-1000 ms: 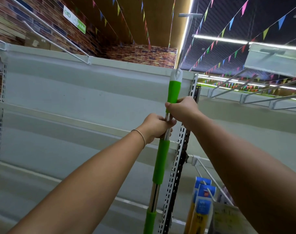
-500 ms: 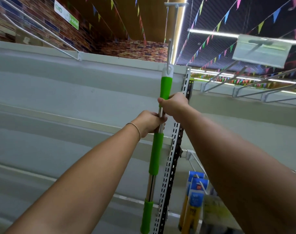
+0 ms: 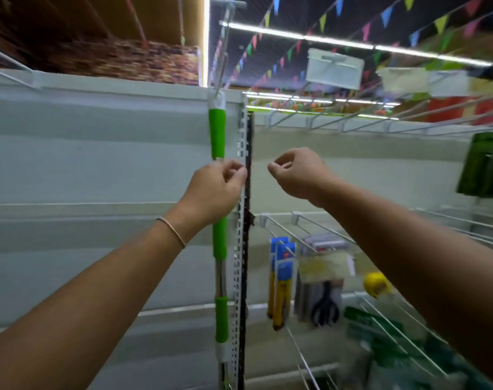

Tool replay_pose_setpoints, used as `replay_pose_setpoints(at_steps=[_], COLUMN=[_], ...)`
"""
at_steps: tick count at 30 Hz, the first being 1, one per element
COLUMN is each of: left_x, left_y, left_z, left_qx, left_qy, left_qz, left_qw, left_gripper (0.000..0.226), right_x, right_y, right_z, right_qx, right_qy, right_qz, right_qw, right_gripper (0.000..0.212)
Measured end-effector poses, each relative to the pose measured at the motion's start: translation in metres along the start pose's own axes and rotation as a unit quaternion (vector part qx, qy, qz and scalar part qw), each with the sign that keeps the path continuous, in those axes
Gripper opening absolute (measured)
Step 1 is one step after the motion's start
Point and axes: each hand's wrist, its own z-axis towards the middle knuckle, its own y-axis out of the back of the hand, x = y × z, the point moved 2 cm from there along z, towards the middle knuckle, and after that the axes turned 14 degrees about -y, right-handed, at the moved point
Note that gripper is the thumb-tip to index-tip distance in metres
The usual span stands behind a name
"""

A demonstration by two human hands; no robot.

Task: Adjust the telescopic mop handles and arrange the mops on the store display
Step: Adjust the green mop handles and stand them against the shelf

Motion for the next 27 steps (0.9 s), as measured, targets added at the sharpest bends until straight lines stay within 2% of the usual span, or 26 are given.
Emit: replay_pose_setpoints(at_steps=[6, 14, 21, 27], left_x=[-0.083, -0.184, -0.269, -0.361], left_y=[-0.047, -0.133, -0.254, -0.380], left_z=[-0.012, -0.017, -0.024, -0.043], left_qx=[0.005, 0.072, 0.141, 0.226], left_qy=[-0.079, -0.164, -0.181, -0.203], left_qz=[-0.147, -0.149, -0.189, -0.235], left_qw=[0.986, 0.972, 0.955, 0.923], left_gripper=[0.028, 0.027, 0.028, 0.031], right_x=[-0.052, -0.160, -0.278, -0.382], right_y=[0.081, 0.204, 0.313, 0.407], right_z=[-0.048, -0.111, -0.153, -0.186], right_qx=[-0.103, -0.173, -0.225, -0.247], right_qy=[-0.014, -0.084, -0.149, -0.217], right_qz=[-0.078, -0.124, -0.164, -0.175], right_qw=[0.992, 0.973, 0.949, 0.928], right_gripper=[0.031, 0.031, 0.025, 0.025])
